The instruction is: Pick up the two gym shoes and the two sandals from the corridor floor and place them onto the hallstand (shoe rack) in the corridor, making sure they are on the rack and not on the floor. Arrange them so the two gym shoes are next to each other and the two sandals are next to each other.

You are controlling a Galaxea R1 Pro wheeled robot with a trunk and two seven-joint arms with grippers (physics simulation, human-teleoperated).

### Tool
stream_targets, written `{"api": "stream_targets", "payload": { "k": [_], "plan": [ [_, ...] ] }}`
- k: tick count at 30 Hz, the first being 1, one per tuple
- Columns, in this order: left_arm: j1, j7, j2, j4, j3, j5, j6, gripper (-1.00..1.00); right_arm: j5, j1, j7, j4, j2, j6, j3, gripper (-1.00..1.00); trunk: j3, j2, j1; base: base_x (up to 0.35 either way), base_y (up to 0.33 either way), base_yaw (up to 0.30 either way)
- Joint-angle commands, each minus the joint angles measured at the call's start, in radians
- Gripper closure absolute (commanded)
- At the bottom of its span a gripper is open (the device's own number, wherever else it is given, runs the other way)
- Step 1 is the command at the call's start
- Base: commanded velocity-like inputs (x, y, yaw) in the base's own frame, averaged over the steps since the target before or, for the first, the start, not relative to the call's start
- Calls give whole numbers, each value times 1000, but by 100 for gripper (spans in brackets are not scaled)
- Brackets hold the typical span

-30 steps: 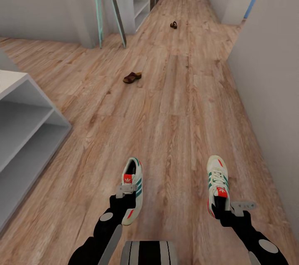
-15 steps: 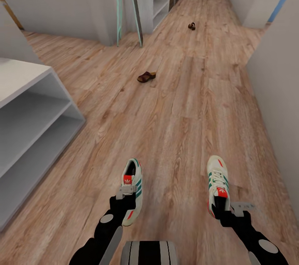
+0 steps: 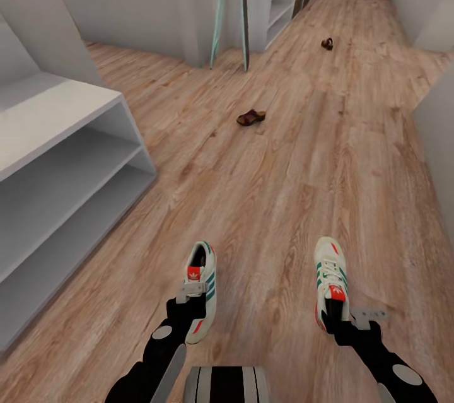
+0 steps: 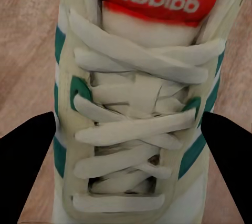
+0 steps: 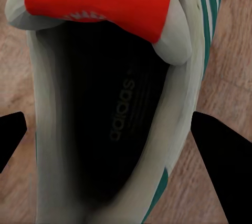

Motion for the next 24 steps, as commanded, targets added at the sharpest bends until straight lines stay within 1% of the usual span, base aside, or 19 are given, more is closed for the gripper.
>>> {"api": "stream_targets", "payload": {
  "k": [1, 24],
  "plan": [
    [0, 0, 0, 0, 0, 0, 0, 100, 0, 0, -1, 0, 0, 0, 0, 100, 0, 0, 0, 0, 0, 283],
    [0, 0, 0, 0, 0, 0, -1, 100, 2, 0, -1, 3, 0, 0, 1, 100, 0, 0, 0, 0, 0, 283]
  ]
}}
